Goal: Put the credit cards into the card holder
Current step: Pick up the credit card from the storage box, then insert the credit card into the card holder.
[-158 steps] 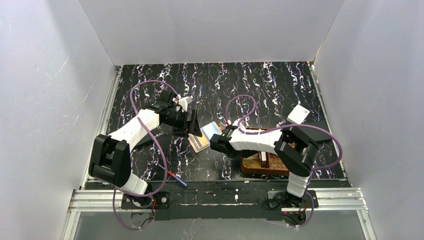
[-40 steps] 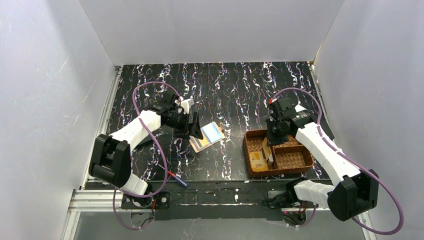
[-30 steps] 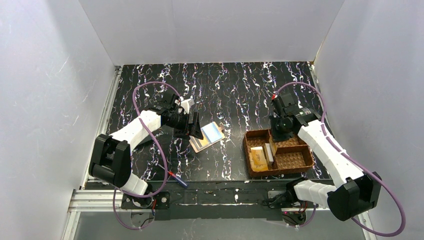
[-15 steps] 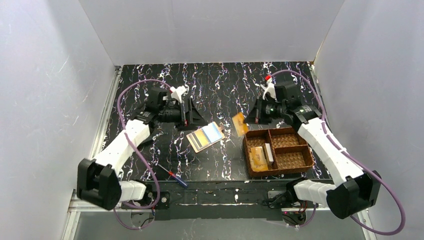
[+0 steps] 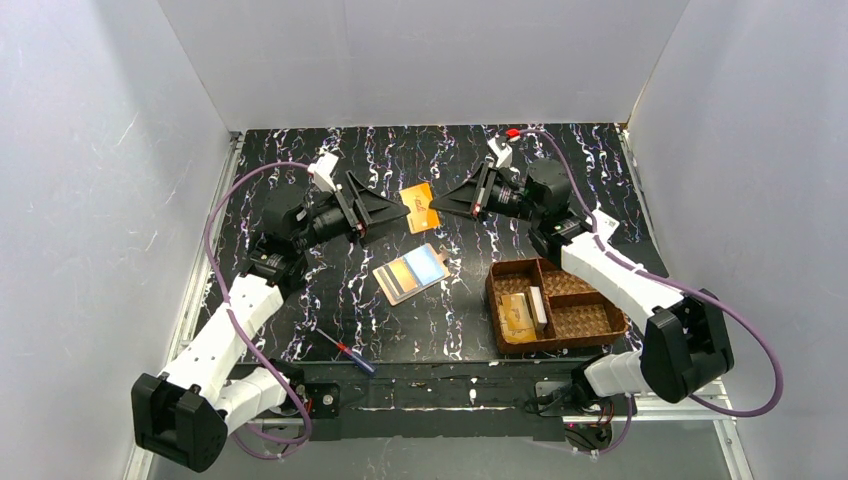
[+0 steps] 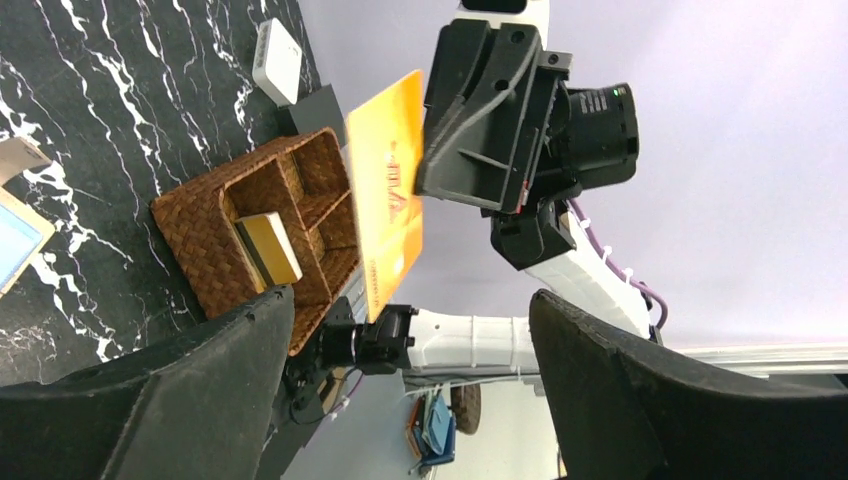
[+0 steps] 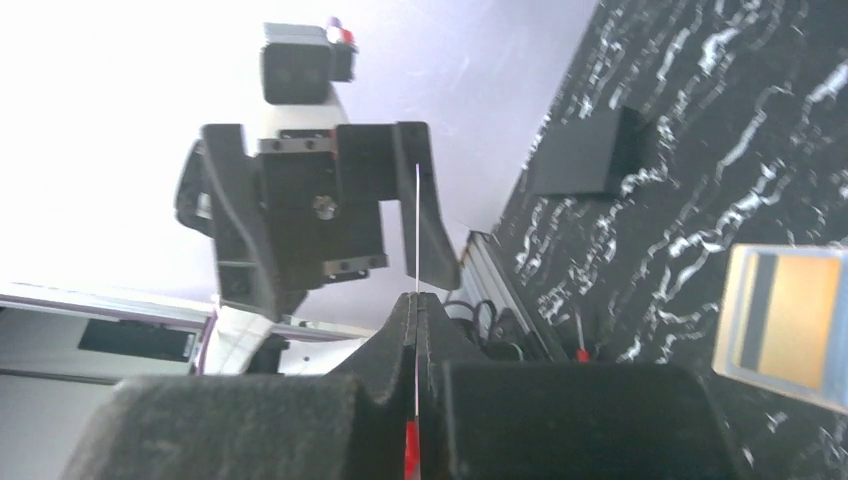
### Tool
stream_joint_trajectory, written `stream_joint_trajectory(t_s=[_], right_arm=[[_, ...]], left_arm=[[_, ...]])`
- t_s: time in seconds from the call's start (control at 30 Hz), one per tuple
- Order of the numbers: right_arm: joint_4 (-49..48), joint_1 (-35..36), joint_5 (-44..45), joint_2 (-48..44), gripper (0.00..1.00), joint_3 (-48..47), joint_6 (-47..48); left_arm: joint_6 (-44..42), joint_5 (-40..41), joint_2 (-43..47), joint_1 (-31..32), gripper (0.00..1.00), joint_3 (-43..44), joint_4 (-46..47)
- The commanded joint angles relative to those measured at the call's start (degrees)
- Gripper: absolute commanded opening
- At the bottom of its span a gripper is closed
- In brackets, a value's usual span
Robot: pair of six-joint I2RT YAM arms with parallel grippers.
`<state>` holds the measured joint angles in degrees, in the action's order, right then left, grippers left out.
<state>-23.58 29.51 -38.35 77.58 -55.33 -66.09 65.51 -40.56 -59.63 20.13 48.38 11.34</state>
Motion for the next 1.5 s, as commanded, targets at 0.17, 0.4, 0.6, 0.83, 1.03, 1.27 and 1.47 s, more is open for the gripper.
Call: stream_joint_trajectory(t_s=[0.17, 0.4, 0.6, 0.83, 1.03, 1.27, 1.47], right_arm=[[-20.19, 1.59, -2.28, 3.08, 0.01, 0.09, -11.1], [-20.18, 1.68, -4.08, 4.6, 0.01, -0.04, -10.78], [-7.06, 1.55, -6.43, 7.09, 0.13, -2.71, -0.47], [37.54, 2.65, 12.08, 10.17, 0.56, -14.85, 39.86], [38.08, 5.12, 10.68, 17.64, 0.56, -14.47, 46.03], [38.44, 7.71, 11.14, 24.13, 0.35, -16.11, 50.35], [37.42, 7.75, 12.81, 28.14, 0.18, -17.42, 52.04]], left_arm=[[5.05, 2.37, 0.08, 1.4, 0.53, -0.32, 7.64], [2.96, 2.78, -0.5, 1.52, 0.24, -0.67, 8.48], [-2.83, 4.72, -1.48, 1.37, 0.0, -1.54, 4.65], [-21.12, 20.36, -3.26, 0.21, 0.0, 5.33, -31.91], [-17.96, 17.14, -7.91, -0.06, 0.0, -1.75, -26.04], [-14.45, 13.45, -14.6, 0.22, 0.0, -6.59, -15.74], [-15.08, 12.03, -20.45, 0.35, 0.0, -7.26, -9.98]])
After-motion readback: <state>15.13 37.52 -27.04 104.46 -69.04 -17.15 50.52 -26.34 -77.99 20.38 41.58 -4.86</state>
